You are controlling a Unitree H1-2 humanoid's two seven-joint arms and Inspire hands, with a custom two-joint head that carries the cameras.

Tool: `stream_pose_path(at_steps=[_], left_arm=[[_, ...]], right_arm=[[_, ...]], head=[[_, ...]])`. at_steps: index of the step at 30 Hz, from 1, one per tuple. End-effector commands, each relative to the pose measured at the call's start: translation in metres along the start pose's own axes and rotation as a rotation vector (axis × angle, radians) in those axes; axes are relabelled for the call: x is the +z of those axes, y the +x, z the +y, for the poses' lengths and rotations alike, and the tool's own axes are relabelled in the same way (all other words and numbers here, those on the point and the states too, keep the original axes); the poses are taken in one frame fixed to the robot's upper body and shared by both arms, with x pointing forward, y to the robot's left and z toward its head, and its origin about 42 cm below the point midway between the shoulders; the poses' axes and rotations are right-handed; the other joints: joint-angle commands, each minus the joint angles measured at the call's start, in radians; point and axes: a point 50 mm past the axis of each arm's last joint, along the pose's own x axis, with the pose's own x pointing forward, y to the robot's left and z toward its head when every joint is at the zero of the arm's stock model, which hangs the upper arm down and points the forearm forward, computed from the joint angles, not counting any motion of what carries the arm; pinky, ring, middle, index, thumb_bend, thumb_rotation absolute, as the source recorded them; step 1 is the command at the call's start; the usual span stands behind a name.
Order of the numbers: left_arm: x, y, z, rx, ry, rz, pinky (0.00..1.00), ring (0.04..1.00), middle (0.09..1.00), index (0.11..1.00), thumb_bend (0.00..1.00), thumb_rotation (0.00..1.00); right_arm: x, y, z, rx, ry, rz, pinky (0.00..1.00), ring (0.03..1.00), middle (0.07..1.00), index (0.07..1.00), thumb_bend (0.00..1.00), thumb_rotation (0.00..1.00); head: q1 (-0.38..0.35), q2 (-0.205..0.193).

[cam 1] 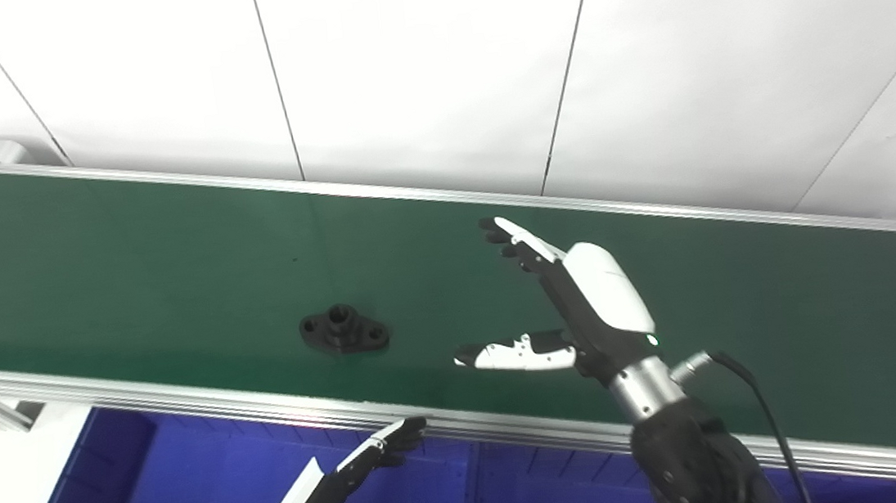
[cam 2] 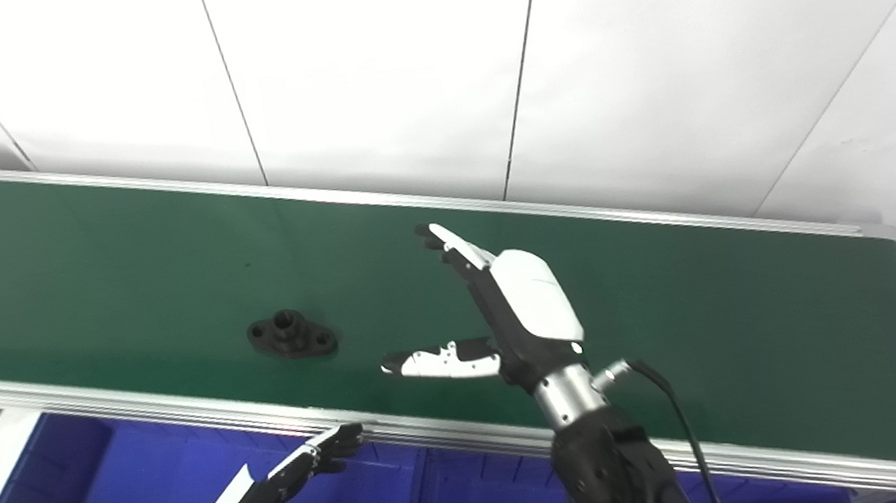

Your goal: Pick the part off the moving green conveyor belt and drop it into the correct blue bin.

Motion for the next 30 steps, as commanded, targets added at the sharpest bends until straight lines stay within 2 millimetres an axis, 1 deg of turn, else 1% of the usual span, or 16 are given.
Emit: stream_pose_path(at_steps=[1, 5, 7, 14, 18, 21, 23, 27, 30], left_arm=[[0.009, 0.000, 0.003, 0.008, -0.021, -0.050, 0.82, 0.873, 0.890, 0.899, 0.83, 0.47], [0.010, 0.002, 0.000, 0.010, -0.025, -0.060, 0.82, 0.870, 0.887, 0.895, 0.82, 0.48], [0.010, 0.003, -0.001, 0.007, -0.028, -0.061, 0.82, 0.872, 0.889, 0.896, 0.82, 0.48], [0.014, 0.004, -0.007, 0.007, -0.047, -0.068, 0.83, 0.872, 0.889, 0.893, 0.82, 0.50], [0.015, 0.003, -0.010, 0.005, -0.051, -0.068, 0.84, 0.877, 0.893, 0.894, 0.82, 0.50], [0.016, 0.002, -0.013, 0.002, -0.040, -0.074, 0.83, 0.878, 0.898, 0.897, 0.82, 0.53], [0.016, 0.001, -0.013, 0.002, -0.034, -0.076, 0.83, 0.878, 0.898, 0.897, 0.83, 0.54], [0.020, -0.002, -0.016, 0.009, -0.025, -0.084, 0.82, 0.867, 0.893, 0.896, 0.84, 0.55], [0.020, -0.002, -0.017, 0.016, -0.022, -0.087, 0.81, 0.865, 0.893, 0.898, 0.85, 0.57]], right_arm=[[0.014, 0.012, -0.010, -0.029, -0.015, -0.035, 0.77, 0.826, 0.856, 0.908, 0.89, 0.56], [0.017, 0.026, -0.011, 0.008, -0.066, -0.048, 0.78, 0.831, 0.857, 0.918, 0.88, 0.58], [0.018, 0.029, -0.011, 0.016, -0.074, -0.053, 0.78, 0.828, 0.856, 0.921, 0.88, 0.58], [0.026, 0.049, -0.007, 0.081, -0.119, -0.061, 0.80, 0.844, 0.861, 0.926, 0.87, 0.57], [0.030, 0.056, -0.003, 0.109, -0.138, -0.065, 0.79, 0.844, 0.859, 0.924, 0.87, 0.57], [0.032, 0.063, 0.001, 0.135, -0.153, -0.070, 0.82, 0.845, 0.860, 0.921, 0.85, 0.56], [0.031, 0.064, 0.002, 0.138, -0.152, -0.069, 0.83, 0.845, 0.861, 0.921, 0.85, 0.56], [0.030, 0.072, 0.015, 0.176, -0.184, -0.061, 0.81, 0.836, 0.857, 0.918, 0.86, 0.54], [0.028, 0.075, 0.022, 0.180, -0.193, -0.053, 0.80, 0.831, 0.853, 0.913, 0.86, 0.53]], head=[[0.004, 0.000], [0.023, 0.007], [0.023, 0.007], [0.071, 0.018], [0.082, 0.020], [0.088, 0.023], [0.088, 0.023], [0.097, 0.028], [0.100, 0.029]])
